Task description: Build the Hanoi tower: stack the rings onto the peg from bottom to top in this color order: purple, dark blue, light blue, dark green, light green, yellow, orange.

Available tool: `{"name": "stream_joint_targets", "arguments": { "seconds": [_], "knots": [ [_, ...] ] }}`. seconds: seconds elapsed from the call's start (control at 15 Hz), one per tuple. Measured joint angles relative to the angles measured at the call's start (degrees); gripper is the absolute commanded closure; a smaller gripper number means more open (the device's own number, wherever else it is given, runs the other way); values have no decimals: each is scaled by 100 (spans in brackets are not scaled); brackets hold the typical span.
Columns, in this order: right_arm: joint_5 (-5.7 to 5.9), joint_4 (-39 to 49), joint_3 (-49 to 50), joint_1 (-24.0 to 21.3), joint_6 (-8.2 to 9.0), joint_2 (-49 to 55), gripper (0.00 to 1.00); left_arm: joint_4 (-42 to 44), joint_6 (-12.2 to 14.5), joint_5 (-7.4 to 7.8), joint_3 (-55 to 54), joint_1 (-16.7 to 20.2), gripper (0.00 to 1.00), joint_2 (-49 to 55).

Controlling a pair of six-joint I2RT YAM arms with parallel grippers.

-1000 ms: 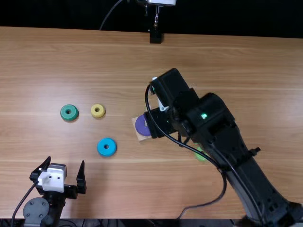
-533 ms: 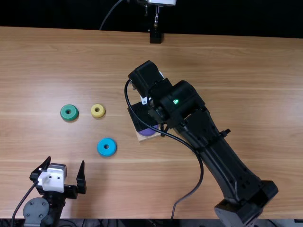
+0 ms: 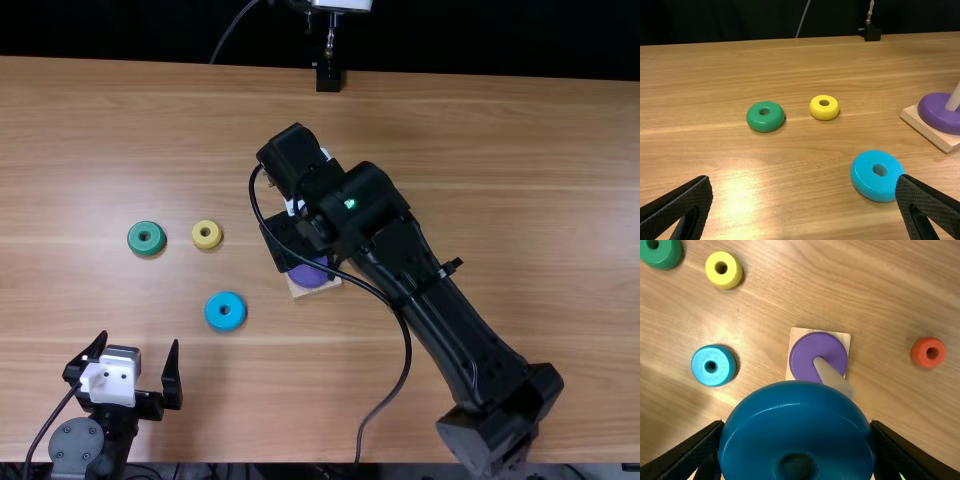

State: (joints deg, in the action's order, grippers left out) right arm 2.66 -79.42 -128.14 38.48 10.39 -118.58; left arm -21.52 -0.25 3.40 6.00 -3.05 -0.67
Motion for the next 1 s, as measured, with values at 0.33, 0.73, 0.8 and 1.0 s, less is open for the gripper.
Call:
{"name": "stream_joint_targets", "arguments": {
  "seconds": [0.33,0.73,0.8,1.0],
  "knots": [
    [15,9,-505,-57,-17,-153,100,-2,4,4,0,-2,0,-2],
    [17,-9,-503,-396,-306,-201,100,0,2,2,0,-2,0,-2],
    [20,-13,-503,-415,-308,-201,100,-2,2,2,0,0,0,0],
    [17,-15,-426,-415,-308,-201,100,0,2,0,0,0,0,-2]
  ]
}}
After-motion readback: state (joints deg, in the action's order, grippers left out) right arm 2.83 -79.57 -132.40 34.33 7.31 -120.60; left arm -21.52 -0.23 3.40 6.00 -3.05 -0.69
